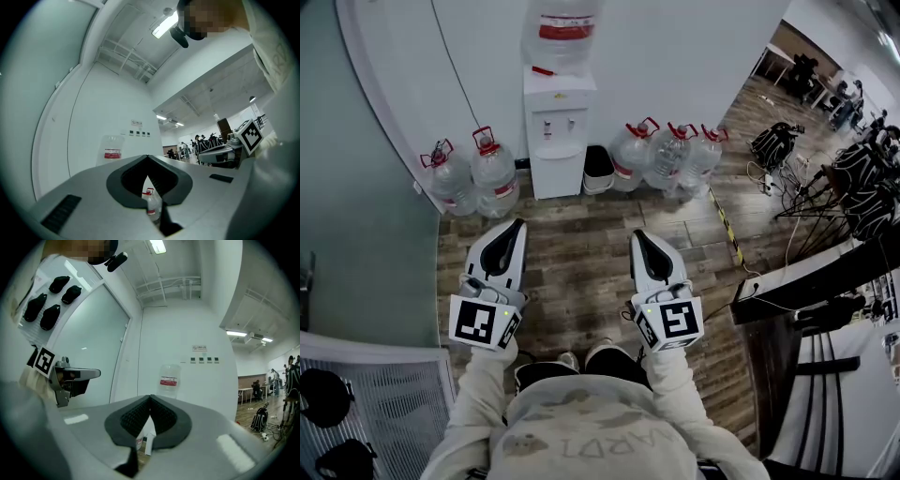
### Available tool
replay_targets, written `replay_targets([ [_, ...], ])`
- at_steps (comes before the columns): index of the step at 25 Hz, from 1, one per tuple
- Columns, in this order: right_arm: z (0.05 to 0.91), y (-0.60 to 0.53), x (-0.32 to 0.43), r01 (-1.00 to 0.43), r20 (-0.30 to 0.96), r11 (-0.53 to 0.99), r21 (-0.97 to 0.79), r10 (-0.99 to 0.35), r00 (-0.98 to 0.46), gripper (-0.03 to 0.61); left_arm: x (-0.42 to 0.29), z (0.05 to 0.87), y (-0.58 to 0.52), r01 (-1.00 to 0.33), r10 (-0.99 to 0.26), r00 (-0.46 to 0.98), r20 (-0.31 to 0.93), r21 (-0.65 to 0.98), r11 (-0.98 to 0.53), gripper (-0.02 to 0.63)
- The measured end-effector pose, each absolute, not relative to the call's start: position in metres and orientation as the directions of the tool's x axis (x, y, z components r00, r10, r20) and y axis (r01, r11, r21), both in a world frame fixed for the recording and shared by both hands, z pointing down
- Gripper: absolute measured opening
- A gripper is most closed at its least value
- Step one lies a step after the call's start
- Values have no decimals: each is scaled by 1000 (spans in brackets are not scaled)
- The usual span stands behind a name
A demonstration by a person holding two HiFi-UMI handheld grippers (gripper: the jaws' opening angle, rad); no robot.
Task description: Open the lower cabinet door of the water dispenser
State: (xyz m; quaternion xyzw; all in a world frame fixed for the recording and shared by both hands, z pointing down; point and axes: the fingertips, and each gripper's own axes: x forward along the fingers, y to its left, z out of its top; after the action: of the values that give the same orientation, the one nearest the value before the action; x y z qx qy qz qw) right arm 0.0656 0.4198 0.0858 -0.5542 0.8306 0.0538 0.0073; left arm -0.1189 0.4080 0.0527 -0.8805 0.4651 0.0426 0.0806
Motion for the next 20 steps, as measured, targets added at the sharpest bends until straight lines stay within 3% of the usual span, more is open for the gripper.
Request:
replay_targets([
  [20, 93, 268, 68, -895, -80, 439, 76, -892, -444, 9, -121, 59, 269, -855, -840, 518, -164, -111, -506, 2],
])
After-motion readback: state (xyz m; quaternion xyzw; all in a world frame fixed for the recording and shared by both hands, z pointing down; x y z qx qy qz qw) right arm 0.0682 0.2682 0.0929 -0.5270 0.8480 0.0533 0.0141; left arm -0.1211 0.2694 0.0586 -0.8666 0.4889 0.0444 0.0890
